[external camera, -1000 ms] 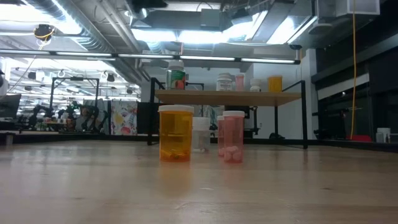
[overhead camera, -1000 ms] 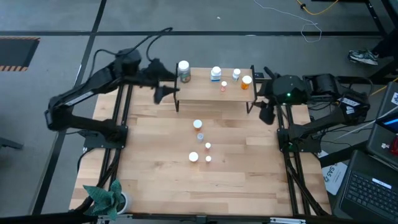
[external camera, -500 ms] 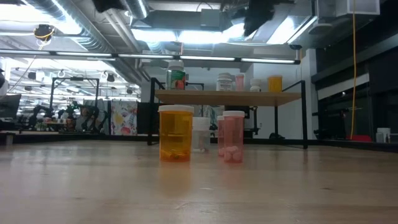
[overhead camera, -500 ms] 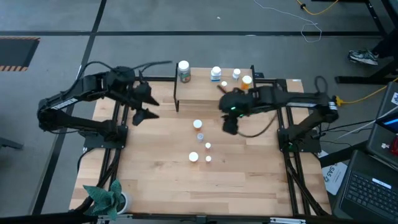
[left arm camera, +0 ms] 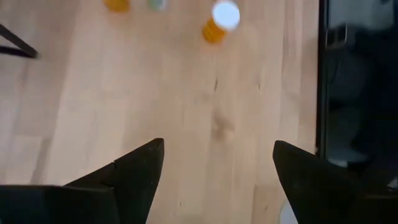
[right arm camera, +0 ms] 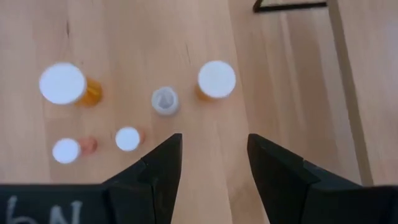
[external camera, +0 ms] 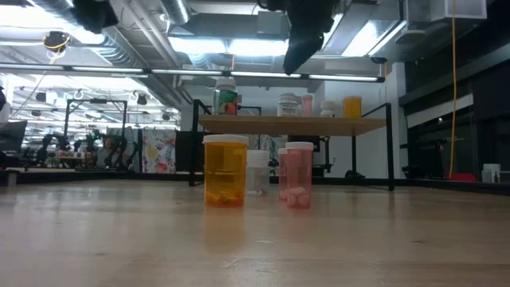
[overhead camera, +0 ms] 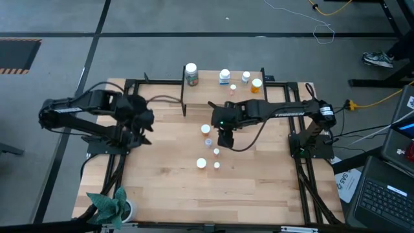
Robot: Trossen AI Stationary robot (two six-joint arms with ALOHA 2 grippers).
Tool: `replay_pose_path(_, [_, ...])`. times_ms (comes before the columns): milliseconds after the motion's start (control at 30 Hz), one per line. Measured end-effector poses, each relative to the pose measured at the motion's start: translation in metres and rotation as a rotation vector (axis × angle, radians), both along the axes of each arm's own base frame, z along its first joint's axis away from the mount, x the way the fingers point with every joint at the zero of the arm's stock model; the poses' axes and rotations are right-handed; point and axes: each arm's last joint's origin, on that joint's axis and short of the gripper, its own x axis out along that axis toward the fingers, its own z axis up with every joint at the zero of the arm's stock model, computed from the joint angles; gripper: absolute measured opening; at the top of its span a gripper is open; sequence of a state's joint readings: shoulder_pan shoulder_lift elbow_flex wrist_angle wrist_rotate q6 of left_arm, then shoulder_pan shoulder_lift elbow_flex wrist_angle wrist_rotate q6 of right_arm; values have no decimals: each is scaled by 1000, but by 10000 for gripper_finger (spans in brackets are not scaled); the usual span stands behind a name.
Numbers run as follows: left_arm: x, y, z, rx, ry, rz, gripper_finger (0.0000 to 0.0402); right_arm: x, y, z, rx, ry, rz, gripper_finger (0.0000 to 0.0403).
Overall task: Pick and place medicine bottles onto shelf by color
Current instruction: Put the top orange pill bottle on the shelf
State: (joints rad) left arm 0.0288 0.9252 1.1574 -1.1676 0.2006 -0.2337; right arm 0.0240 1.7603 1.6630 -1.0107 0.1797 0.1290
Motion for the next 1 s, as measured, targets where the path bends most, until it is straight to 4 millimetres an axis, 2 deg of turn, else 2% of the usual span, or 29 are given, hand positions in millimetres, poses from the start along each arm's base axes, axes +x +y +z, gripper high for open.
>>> replay_pose_path(233, [-5,-8,-27,49,61,17,252,4,0,5,13,-72,-19,185])
replay_pose_path(433, [-2,-10,-48,81,93,74,191,6,0,5,12,-88,-17,185])
replay_pose_path(733, [-4,-17,-65,34,166,112,91,9,0,7,13,-126,-17,185])
replay_pose_path(933, [-8,-18,-67,-53,240,274,76,10,0,8,12,-135,-15,185])
replay_pose_path(1000, [-6,-18,-66,7,196,318,77,10,0,8,10,-138,-15,185])
